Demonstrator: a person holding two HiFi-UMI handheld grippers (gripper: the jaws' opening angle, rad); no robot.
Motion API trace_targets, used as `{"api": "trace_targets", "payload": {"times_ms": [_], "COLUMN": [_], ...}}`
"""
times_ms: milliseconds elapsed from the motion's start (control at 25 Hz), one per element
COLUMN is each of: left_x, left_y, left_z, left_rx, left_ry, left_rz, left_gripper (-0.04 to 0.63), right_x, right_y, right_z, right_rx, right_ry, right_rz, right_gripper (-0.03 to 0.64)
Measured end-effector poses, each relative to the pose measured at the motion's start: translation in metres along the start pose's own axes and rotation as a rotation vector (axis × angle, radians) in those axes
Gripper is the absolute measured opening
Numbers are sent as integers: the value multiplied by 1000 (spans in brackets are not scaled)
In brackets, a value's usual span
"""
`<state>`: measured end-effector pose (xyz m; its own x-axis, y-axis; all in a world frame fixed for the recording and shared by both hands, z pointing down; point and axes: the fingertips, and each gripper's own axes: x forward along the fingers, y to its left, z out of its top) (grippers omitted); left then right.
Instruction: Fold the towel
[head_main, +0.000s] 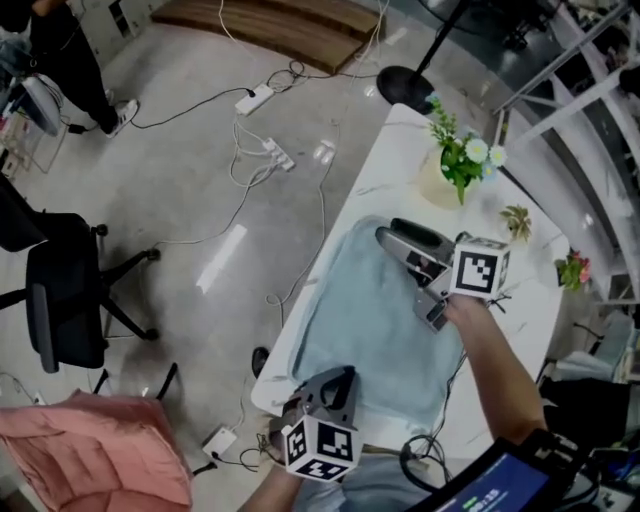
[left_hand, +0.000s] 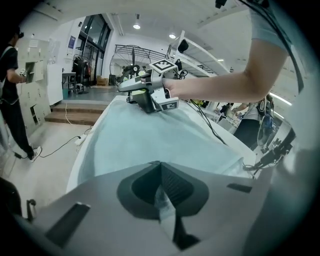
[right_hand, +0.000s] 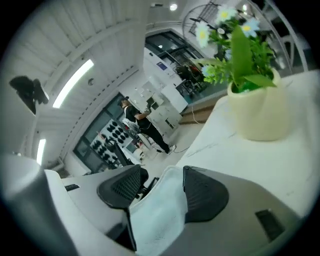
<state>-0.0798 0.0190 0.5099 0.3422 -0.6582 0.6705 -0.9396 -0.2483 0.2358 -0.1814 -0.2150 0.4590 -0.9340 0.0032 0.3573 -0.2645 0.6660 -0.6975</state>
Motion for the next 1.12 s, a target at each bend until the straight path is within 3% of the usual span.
{"api": "trace_targets", "payload": {"times_ms": [120,280,480,600,680,800,960,1120], "left_x": [-3,-22,-65,-93,-106,-107,-90,-76], "left_y": [2,13,38,57,70,80,85,88], "left_z": [1,10,26,17,6,-4,-11,-19], "left_rx": [-47,-124,-182,-252,-327,-410,-431,-445], "left_ry": [-25,-101,-212,-244,-248,-238,-203,-164], "left_rz": [-7,16,136,248,312,343,348,352], "left_gripper": [8,8,8,8,9,62,143,140], "right_x": [-18,-96,-229,-265,-256,-208,-125,-66], "right_y": [7,28,74,108,130,132,82,29], "right_z": [7,17,45,76,97,91,43,8], "right_rx": [-188,-331,-515,-652,-767,-831,-839,-830], "right_ry": [-51,-138,-94,-34,2,109,296,401], "right_rz": [-81,-172,-283,-293,-270,-156,-61,-55], "right_gripper": [246,176,175,193,195,198,199,199]}}
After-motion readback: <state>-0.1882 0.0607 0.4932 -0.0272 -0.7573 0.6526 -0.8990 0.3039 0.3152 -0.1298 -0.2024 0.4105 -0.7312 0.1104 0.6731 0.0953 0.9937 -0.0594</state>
